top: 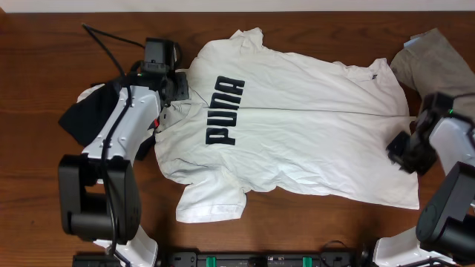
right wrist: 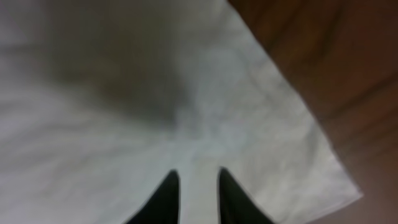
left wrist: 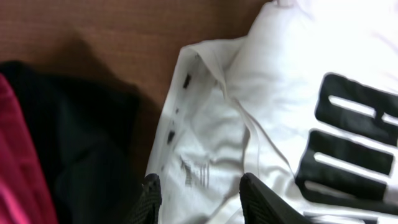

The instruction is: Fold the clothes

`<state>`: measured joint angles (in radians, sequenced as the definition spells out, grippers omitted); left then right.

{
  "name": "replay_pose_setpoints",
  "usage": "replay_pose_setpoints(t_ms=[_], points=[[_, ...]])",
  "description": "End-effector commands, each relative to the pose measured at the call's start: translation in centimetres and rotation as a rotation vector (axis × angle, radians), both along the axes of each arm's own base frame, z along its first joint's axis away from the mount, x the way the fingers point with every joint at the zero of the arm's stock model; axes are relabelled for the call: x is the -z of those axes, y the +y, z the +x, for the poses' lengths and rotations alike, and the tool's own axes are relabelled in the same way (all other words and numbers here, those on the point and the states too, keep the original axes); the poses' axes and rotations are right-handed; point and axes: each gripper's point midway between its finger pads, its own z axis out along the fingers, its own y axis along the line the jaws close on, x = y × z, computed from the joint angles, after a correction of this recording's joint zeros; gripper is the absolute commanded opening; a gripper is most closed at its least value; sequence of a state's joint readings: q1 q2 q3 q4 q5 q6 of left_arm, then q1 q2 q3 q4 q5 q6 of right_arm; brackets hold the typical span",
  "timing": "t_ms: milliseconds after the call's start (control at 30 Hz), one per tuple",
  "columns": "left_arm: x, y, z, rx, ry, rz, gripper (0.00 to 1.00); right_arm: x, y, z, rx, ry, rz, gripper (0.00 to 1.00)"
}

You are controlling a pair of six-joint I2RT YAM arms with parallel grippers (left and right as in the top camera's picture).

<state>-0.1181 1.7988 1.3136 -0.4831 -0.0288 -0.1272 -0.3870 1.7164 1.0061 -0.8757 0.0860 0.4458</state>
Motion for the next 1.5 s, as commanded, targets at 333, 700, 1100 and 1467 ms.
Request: replay_pose_setpoints(t_ms=[333,700,1100,1467], points=[[-6.0,-0.2,-1.1,0.014,-0.101,-0.029,0.45,0.4,-4.7,-8.6,0.189,0.267,-0.341,0.01],[-6.1,-0.2,-2.9,0.018,-0.051,-0.024,0.45,0.6,-3.8,-6.4,0.176,0.179,-0.220,0.01],[-14.5,0.3,-9.2,0.026,-0.163,-0.038,0.80,0.6,0.8,-0.3,-0.044,-0.094,0.113,0.35],[-18.1,0.9,-13.6,0.026,-0.230,-0.044,0.88,4.9,-2.1,-4.5,0.166,-0.049,-0.053,0.01]])
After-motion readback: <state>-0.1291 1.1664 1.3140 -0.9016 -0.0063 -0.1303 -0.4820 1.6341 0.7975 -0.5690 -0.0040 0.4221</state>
